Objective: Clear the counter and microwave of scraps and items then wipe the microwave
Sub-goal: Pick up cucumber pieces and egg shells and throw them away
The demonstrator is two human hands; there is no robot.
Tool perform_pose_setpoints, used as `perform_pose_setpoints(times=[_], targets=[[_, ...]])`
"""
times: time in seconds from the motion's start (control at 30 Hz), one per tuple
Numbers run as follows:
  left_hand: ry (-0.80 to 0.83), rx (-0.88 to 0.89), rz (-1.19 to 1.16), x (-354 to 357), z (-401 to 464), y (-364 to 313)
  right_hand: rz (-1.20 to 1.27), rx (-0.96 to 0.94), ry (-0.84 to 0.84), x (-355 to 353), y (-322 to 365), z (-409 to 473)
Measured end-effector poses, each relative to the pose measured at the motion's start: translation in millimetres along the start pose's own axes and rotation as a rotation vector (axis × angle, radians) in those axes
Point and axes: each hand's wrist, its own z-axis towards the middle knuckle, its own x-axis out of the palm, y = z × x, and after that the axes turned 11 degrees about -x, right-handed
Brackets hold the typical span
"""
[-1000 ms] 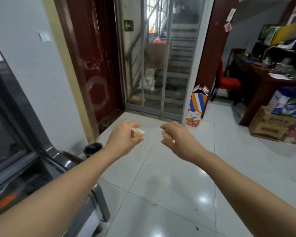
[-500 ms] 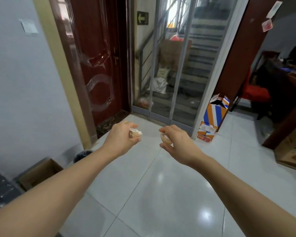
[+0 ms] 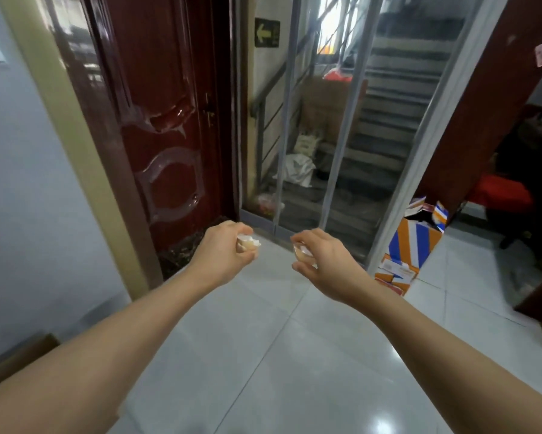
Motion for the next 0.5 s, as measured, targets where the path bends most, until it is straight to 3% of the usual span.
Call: perform_pose_setpoints(times=[0.2,0.5], targets=[[-0.067,-0.105,-0.017,14,72,5,0.037,-0.091,0.039,9,-49,86],[-0.253,-0.400,0.018,27,167,32,0.096,-0.442,0.150,42,-112,237]])
